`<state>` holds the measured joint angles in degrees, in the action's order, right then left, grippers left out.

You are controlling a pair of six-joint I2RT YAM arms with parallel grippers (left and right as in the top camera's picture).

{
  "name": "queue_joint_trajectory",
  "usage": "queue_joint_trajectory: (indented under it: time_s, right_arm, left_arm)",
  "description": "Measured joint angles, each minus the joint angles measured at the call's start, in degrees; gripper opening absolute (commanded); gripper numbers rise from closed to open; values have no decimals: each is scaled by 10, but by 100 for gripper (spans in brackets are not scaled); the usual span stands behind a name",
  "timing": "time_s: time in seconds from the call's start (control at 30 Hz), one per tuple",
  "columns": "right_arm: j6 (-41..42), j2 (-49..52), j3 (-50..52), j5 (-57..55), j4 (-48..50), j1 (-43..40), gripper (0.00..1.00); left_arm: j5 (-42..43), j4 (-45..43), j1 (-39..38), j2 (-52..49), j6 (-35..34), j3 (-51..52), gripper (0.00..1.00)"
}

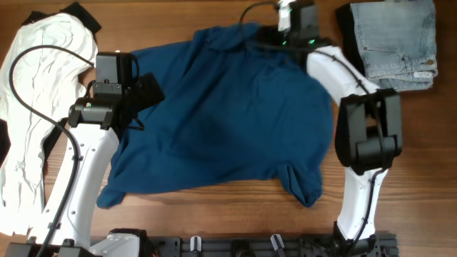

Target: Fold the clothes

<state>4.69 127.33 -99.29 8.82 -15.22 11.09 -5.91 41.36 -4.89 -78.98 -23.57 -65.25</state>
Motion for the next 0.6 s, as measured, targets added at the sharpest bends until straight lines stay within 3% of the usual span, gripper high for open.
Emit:
queue_joint_trajectory:
  time_s: [0.1,0.2,0.4,0.6]
  right_arm:
    - [-30,7,-120,20,-82,-17,99]
    - [-54,6,-177,30,-80,-12,98]
    - [-76,33,-180,59,-79,-7,95]
    - [-80,128,-179,103,-75,-5,90]
  left_arm:
    - [0,-9,0,0,0,0,91]
    - [0,-12,0,0,0,0,91]
    - [0,-4,0,0,0,0,91]
    - [0,4,0,0,0,0,91]
